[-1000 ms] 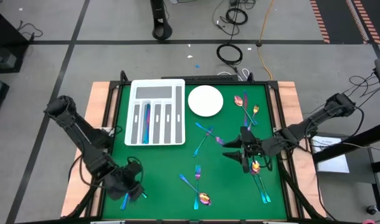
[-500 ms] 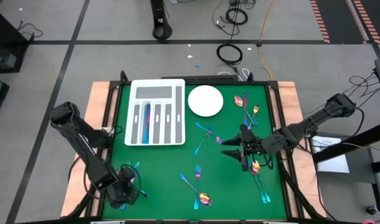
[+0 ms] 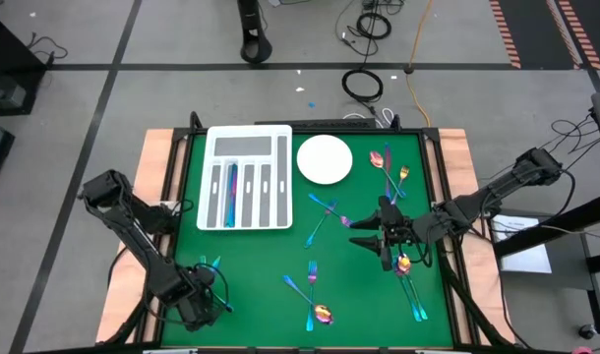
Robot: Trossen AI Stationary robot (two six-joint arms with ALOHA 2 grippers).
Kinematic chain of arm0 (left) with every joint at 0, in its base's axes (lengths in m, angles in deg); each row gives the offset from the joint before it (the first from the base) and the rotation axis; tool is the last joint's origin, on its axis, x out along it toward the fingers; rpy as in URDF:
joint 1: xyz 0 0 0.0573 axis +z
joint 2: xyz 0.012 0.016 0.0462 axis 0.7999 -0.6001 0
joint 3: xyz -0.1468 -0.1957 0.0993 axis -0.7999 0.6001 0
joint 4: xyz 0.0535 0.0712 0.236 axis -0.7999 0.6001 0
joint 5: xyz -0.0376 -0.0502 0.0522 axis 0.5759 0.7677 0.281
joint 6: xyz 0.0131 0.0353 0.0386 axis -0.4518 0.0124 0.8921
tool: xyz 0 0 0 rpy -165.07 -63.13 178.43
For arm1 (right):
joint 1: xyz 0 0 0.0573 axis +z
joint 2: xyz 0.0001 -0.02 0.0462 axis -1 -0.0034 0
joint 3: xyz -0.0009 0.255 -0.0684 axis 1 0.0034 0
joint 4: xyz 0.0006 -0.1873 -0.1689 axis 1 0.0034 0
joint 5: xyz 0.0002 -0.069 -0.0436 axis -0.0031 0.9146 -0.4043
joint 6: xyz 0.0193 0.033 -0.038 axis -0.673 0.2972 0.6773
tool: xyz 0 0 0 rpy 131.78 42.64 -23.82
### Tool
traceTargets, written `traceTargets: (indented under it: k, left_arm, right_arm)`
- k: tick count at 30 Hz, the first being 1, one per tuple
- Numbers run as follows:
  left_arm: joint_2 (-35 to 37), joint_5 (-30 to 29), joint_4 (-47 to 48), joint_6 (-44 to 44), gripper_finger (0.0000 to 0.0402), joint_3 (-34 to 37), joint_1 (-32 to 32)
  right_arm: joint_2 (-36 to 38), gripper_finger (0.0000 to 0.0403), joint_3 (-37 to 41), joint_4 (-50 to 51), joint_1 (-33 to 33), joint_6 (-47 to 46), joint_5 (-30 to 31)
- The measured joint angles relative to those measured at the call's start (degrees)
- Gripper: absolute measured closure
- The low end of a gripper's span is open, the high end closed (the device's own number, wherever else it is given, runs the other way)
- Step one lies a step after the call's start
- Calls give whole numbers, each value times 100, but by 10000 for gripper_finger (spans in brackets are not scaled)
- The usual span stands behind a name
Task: Sort silverware
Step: Put the blue knife into the silverware tray
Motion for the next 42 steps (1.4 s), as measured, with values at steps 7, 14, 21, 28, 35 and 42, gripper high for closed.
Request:
traceTargets:
  k: [7, 14, 21, 28, 35, 42]
  left_arm:
    - [-171, 2, -2, 11, 260, 0, -4]
    - [-279, 3, -5, 45, 260, 0, -4]
    - [-414, 27, -77, 14, 260, 0, 15]
    - [-555, 271, -133, 57, 260, -7, 74]
    - [-563, 398, -137, 14, 260, -7, 145]
    - [-563, 493, -54, 198, 261, 18, 295]
  right_arm:
    - [0, 232, 0, 0, 0, 0, 0]
    - [0, 232, 2, 0, 0, 0, 0]
    - [0, 232, 0, 0, 0, 0, 0]
    - [0, 232, 0, 0, 0, 0, 1]
    - [0, 232, 2, 2, 0, 0, 1]
    - [0, 232, 1, 2, 0, 0, 2]
